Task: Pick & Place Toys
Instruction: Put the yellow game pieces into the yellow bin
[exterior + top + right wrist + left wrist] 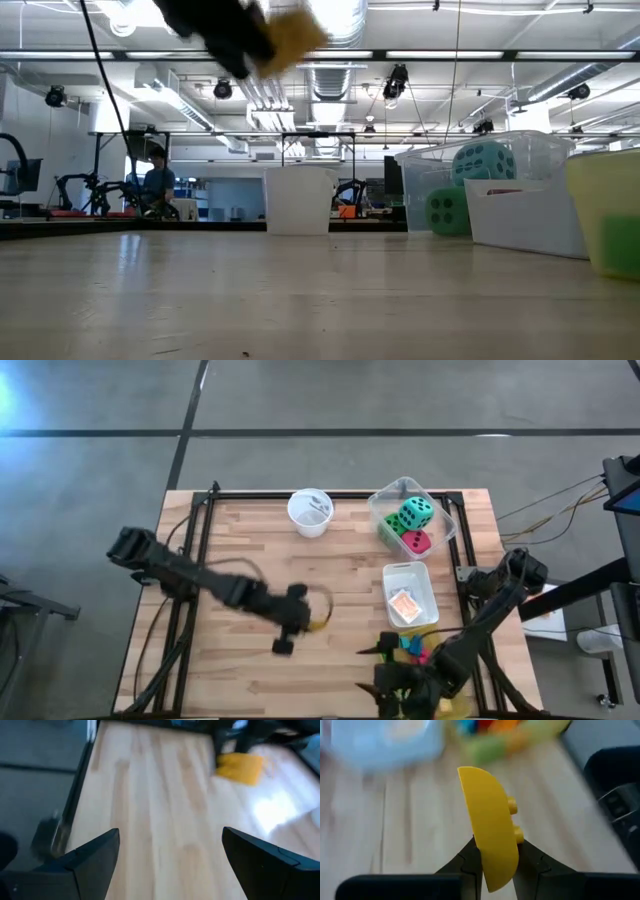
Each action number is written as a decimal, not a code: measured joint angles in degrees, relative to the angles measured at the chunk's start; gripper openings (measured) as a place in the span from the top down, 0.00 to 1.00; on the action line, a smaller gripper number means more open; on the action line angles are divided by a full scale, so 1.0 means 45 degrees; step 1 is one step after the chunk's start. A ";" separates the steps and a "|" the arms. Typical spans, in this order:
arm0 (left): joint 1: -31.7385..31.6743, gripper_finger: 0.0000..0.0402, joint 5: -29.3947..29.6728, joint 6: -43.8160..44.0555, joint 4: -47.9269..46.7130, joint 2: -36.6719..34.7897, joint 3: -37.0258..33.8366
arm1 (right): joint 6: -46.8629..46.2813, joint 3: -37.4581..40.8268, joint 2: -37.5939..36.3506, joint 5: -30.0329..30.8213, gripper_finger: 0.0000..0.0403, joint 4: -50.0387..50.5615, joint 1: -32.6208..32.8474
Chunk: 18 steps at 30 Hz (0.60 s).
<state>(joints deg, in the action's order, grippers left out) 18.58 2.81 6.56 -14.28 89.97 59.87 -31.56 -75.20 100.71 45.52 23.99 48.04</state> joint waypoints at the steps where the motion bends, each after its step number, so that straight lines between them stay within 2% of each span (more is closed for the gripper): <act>1: 0.0536 0.83 0.0669 -0.0253 0.0548 0.0000 0.0034 | 0.0275 0.0000 0.0000 0.0183 0.15 -0.0372 -0.0090; 3: 0.1386 0.83 0.1872 -0.0470 0.1632 0.0120 0.0036 | 0.1062 0.0024 0.0000 0.0267 0.15 -0.1272 -0.0238; 5: 0.1943 0.83 0.2390 -0.0465 0.2437 0.0266 0.0041 | 0.1890 0.0043 0.0124 0.0302 0.15 -0.2130 -0.0330; 11: 0.2560 0.83 0.2598 -0.0474 0.4928 0.0979 0.0162 | 0.4794 0.0053 0.0890 0.1152 0.15 -0.4518 -0.0516; 15: 0.2654 0.83 0.2784 -0.0467 0.5113 0.1361 0.0342 | 0.5098 0.0006 0.1015 0.2601 0.15 -0.4661 -0.0418; 18: 0.2768 0.83 0.2696 -0.0731 0.5127 0.1633 0.0300 | 0.5089 -0.0052 0.0843 0.2887 0.15 -0.4835 -0.0289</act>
<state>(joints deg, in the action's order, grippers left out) 31.04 14.95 3.27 8.79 97.32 61.22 -8.66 -75.43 104.50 58.51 2.23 46.74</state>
